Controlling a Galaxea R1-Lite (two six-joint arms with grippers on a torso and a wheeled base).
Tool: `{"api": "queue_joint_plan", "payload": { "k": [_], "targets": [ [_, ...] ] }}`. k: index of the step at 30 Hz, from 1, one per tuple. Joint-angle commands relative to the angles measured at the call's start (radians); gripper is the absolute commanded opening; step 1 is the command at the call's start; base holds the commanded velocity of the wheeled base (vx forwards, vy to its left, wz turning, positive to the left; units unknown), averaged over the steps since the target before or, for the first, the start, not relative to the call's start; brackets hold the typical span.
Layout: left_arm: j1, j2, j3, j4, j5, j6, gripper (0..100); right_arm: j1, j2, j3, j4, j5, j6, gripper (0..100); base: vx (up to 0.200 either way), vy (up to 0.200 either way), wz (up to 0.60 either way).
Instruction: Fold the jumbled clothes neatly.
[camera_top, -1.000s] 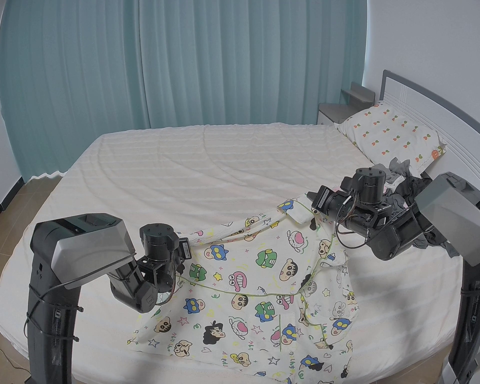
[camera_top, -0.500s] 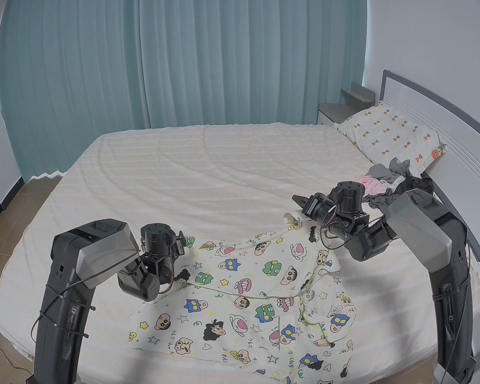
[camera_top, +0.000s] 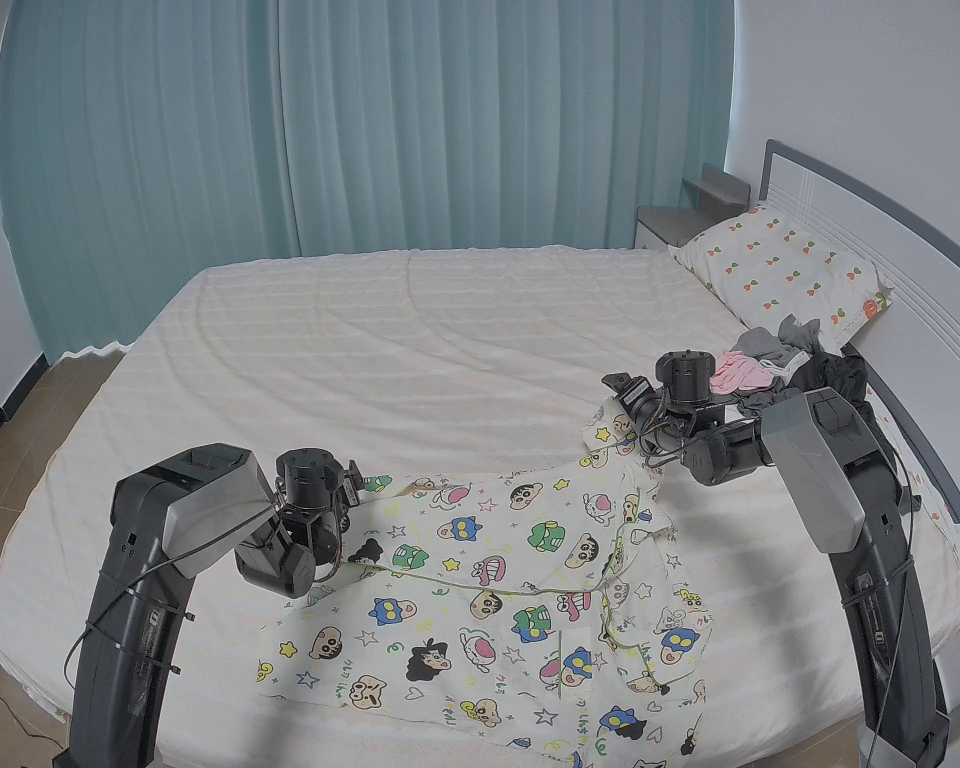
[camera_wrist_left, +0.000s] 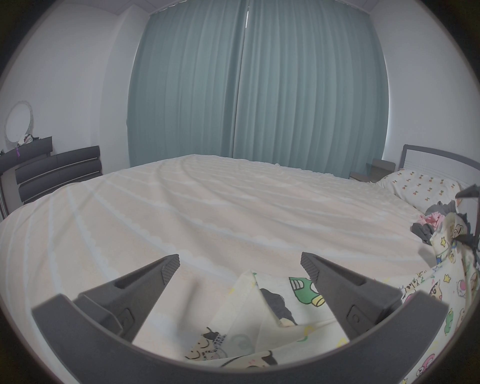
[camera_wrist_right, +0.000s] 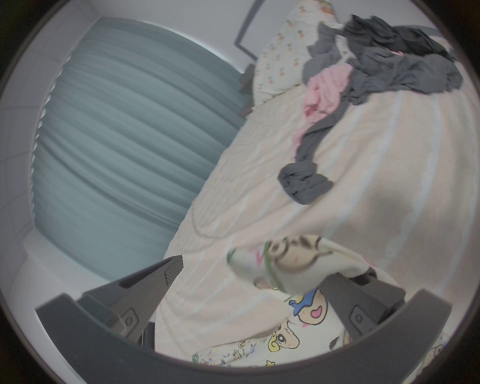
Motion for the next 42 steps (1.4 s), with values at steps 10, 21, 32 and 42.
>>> {"api": "queue_joint_plan", "payload": {
  "k": [10,21,32,42],
  "targets": [
    [0.032,-0.185,0.17,-0.005,-0.001,-0.027,100,-0.055,-0.018,-0.072,0.199,-0.024,0.092,100,0.0,0.0,0.0],
    [0.031,-0.533,0.579,-0.005,-0.134,-0.3,100,-0.176,-0.429,0.69,0.059,0.171,-0.279,100,0.0,0.0,0.0],
    [-0.027,-0.814,0.873,-0.015,-0.344,-0.653,100,-0.219,-0.423,1.181,-0.2,0.346,-0.71,100,0.0,0.0,0.0],
    [-0.046,-0.838,0.921,-0.015,-0.35,-0.751,100,-0.218,-0.377,1.226,-0.2,0.344,-0.798,100,0.0,0.0,0.0]
  ]
}}
